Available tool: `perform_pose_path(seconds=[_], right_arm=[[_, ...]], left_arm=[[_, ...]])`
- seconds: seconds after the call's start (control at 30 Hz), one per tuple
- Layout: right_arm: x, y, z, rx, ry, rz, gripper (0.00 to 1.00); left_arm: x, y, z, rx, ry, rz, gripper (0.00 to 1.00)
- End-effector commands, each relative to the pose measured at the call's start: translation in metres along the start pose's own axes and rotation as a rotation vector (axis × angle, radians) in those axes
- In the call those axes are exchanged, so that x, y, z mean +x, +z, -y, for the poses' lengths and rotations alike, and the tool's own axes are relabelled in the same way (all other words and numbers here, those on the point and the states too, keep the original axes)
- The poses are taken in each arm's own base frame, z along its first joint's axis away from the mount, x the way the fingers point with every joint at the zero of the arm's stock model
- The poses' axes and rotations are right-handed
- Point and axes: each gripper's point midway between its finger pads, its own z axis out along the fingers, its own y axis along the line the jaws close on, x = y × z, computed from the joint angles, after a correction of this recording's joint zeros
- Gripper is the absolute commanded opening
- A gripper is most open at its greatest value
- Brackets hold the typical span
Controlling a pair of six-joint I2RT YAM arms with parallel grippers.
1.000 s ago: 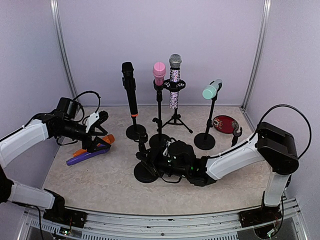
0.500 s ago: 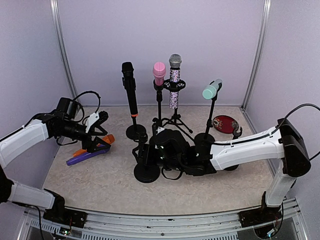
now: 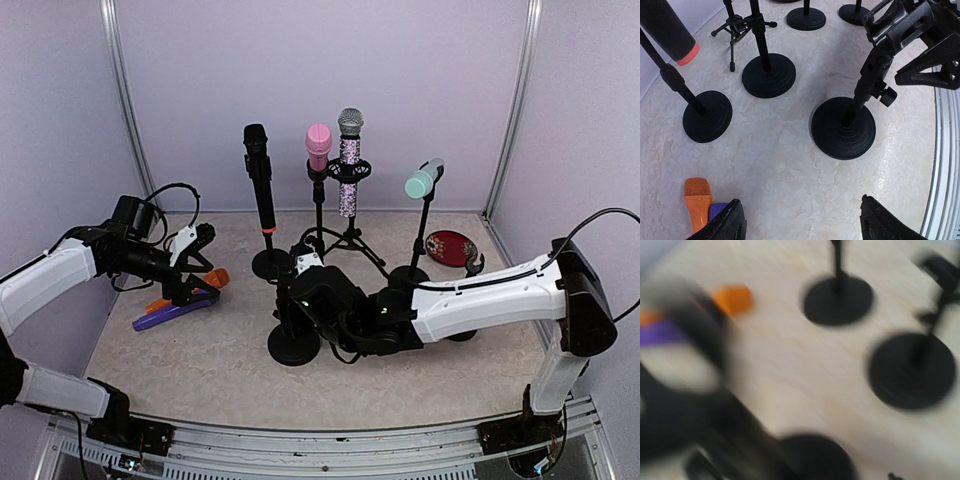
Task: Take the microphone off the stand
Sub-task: Adjust the microphone stand, then move the microphone stand to the center of the board.
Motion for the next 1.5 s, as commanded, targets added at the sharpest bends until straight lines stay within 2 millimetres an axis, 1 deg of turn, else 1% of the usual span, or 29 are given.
perform_pose_path(seconds=[0.0,0.03,0.07,0.1,0.23,0.27,0.3,0.37,0.5,0.57,0.73,0.8,0.93,1.07,1.13,1.23,1.27,1.33,1.47], right_arm=[[0.015,-0.041,0.053,0.087,0.024,-0.046,0.72],[0.024,-0.049,0.065,0.106,0.038,-0.068,0.71],[0.037,-0.055,0.080,0.135,0.048,-0.099,0.71],[0.047,-0.061,0.095,0.171,0.088,-0.131,0.70],[0.092,-0.077,0.163,0.333,0.185,-0.284,0.68],[0.101,-0.082,0.184,0.389,0.208,-0.314,0.66],[0.110,-0.085,0.199,0.423,0.224,-0.338,0.64],[0.122,-0.088,0.223,0.468,0.260,-0.358,0.62],[0.140,-0.088,0.259,0.526,0.328,-0.380,0.56],[0.150,-0.085,0.273,0.552,0.348,-0.406,0.53],[0.174,-0.080,0.309,0.682,0.361,-0.496,0.41],[0.178,-0.078,0.320,0.720,0.365,-0.508,0.38],[0.178,-0.075,0.345,0.783,0.373,-0.491,0.35],[0.170,-0.073,0.360,0.819,0.339,-0.454,0.36],[0.170,-0.074,0.366,0.834,0.328,-0.450,0.36],[0.168,-0.073,0.366,0.825,0.309,-0.451,0.37],[0.164,-0.069,0.361,0.800,0.287,-0.437,0.38],[0.149,-0.061,0.344,0.753,0.220,-0.401,0.43],[0.111,-0.047,0.306,0.657,0.092,-0.317,0.60]], left_arm=[[-0.002,0.000,0.000,0.021,-0.001,0.001,0.76],[-0.002,0.001,0.000,0.025,-0.002,-0.001,0.76],[-0.001,0.002,0.000,0.027,-0.003,-0.003,0.76],[-0.001,0.002,0.000,0.027,-0.002,-0.003,0.76],[-0.001,0.004,-0.002,0.029,-0.003,-0.003,0.77],[-0.002,0.004,-0.003,0.029,-0.003,-0.001,0.76],[-0.003,0.004,-0.004,0.031,-0.006,-0.001,0.76],[-0.004,0.005,-0.004,0.037,-0.009,-0.001,0.77],[-0.004,0.007,-0.006,0.038,-0.014,-0.003,0.77],[-0.003,0.008,-0.007,0.039,-0.019,-0.005,0.77],[-0.007,0.008,-0.009,0.040,-0.011,0.001,0.77],[-0.007,0.008,-0.009,0.040,-0.010,0.001,0.77],[-0.006,0.009,-0.010,0.038,-0.005,-0.005,0.77],[-0.003,0.009,-0.008,0.040,0.003,-0.013,0.76],[0.001,0.004,-0.016,0.016,-0.009,-0.015,0.76],[0.003,0.002,-0.017,0.012,-0.010,-0.014,0.76],[0.003,0.002,-0.018,0.012,-0.011,-0.012,0.76],[0.004,0.002,-0.017,0.015,-0.016,-0.013,0.76],[0.005,0.003,-0.016,0.019,-0.018,-0.015,0.76]])
